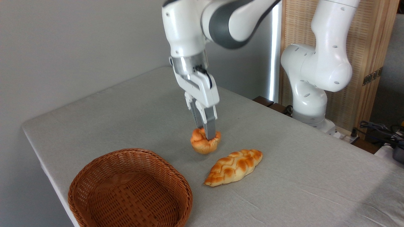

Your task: Put bread into the basket

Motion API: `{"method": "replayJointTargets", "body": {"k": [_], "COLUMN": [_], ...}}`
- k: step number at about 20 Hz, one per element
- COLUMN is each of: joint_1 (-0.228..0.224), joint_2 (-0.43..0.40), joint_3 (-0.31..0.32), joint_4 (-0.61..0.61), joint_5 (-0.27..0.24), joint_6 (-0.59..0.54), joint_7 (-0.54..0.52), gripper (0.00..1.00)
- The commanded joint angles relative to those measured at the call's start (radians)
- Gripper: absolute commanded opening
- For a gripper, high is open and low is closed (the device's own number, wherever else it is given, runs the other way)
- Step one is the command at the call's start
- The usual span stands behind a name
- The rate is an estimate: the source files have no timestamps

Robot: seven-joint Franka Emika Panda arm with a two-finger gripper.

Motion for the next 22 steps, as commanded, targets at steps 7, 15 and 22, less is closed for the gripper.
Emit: {"method": "replayJointTargets", "body": {"k": [7,15,22], "joint_1": [-0.005,-0.009,-0.005], "joint_2": [0.293,0.582,0.578], "joint_3": [0.055,0.039,0.042], "joint_4": [0.502,0.728,0.728], "joint_5": [-0.004,-0.012,-0.019], "joint_6": [-0.13,-0.11,-0.051], "joint_7": [-0.027,-0.145,-0.142], "gripper": [0.34,0.33,0.32]}}
